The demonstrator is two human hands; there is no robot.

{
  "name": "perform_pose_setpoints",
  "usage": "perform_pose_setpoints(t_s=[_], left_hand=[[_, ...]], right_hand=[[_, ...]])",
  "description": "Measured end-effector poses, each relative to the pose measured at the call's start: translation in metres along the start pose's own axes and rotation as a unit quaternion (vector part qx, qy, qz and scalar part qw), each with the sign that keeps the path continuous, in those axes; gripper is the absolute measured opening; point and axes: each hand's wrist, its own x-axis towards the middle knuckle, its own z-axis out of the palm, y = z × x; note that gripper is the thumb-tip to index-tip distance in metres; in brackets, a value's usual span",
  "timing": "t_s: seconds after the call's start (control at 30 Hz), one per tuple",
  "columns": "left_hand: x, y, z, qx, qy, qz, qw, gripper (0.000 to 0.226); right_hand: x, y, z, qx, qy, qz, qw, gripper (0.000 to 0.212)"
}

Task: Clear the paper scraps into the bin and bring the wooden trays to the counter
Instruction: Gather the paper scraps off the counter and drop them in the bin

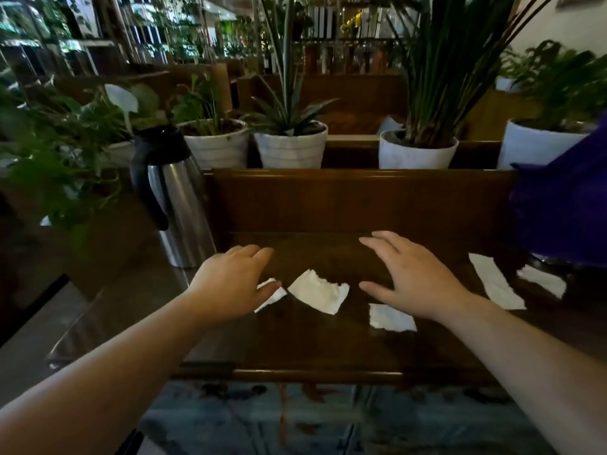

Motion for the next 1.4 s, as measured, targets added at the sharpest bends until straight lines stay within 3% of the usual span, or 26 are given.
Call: perform_pose_setpoints(t_s=[0.2,0.33,0.9,1.1,1.4], left_hand=[[-0.007,-0.020,0.032,-0.028,-0.101,-0.023,0.994,0.055],[-0.012,-0.020,0.047,-0.030,-0.122,-0.027,0.992,0.056],[-0.021,-0.020,0.058,-0.031,-0.080,-0.017,0.996,0.028],[-0.031,-0.014,0.051,-0.035,-0.042,-0.024,0.998,0.029],[-0.005,0.041,0.032,-0.055,-0.035,0.028,0.997,0.027]], right_hand=[[0.015,-0.031,0.028,0.003,-0.025,-0.011,1.000,0.054],[0.025,-0.045,0.036,0.000,-0.054,-0.003,0.999,0.050],[0.062,-0.052,0.069,-0.068,-0.173,-0.058,0.981,0.051],[0.053,-0.044,0.078,-0.060,-0.119,-0.109,0.985,0.021],[0.033,0.007,0.040,-0.037,0.003,-0.084,0.996,0.016]])
